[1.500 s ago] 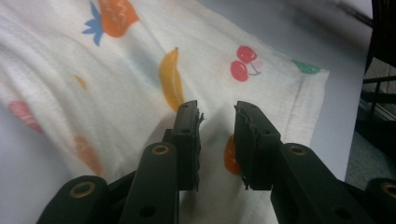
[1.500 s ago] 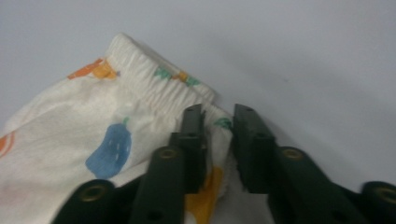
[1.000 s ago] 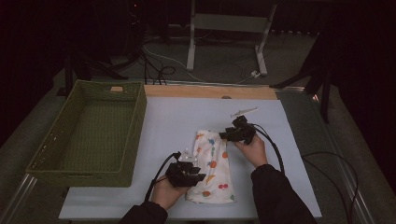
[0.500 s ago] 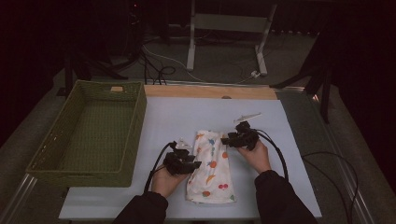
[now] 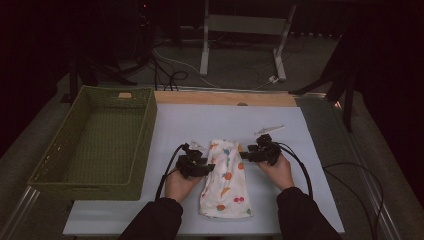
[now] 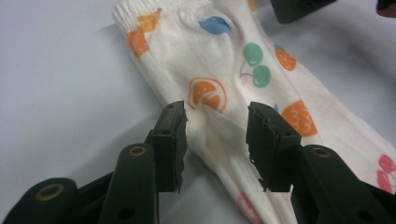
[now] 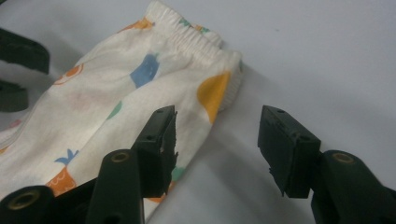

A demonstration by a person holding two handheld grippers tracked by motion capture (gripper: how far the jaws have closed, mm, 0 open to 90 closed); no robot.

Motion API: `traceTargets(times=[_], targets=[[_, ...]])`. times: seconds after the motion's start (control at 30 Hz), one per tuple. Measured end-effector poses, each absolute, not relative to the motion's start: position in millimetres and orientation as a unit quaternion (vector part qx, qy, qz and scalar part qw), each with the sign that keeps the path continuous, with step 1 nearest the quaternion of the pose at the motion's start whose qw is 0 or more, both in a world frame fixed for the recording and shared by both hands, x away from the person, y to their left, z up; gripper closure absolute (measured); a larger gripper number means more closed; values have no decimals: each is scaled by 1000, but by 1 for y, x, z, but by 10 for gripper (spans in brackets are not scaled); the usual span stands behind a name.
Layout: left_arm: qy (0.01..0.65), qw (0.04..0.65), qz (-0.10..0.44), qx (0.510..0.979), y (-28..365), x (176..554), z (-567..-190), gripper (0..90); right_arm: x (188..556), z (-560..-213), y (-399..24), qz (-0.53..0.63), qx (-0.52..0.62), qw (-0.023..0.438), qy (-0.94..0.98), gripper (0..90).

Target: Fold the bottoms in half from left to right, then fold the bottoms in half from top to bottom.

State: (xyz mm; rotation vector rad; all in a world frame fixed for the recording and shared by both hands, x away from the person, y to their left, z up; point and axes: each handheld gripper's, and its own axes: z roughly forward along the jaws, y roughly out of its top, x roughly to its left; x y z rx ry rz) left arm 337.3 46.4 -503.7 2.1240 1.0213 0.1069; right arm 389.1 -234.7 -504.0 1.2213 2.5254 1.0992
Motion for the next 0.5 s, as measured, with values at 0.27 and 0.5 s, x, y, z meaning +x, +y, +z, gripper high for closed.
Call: traceTargets(times=[0.27, 0.5], targets=[[418, 380, 45, 824, 45, 350, -506, 519, 384, -509, -239, 363, 405, 65, 837, 450], [433, 372, 50, 819, 39, 364, -506, 468, 389, -512, -235, 360, 404, 63, 839, 445]])
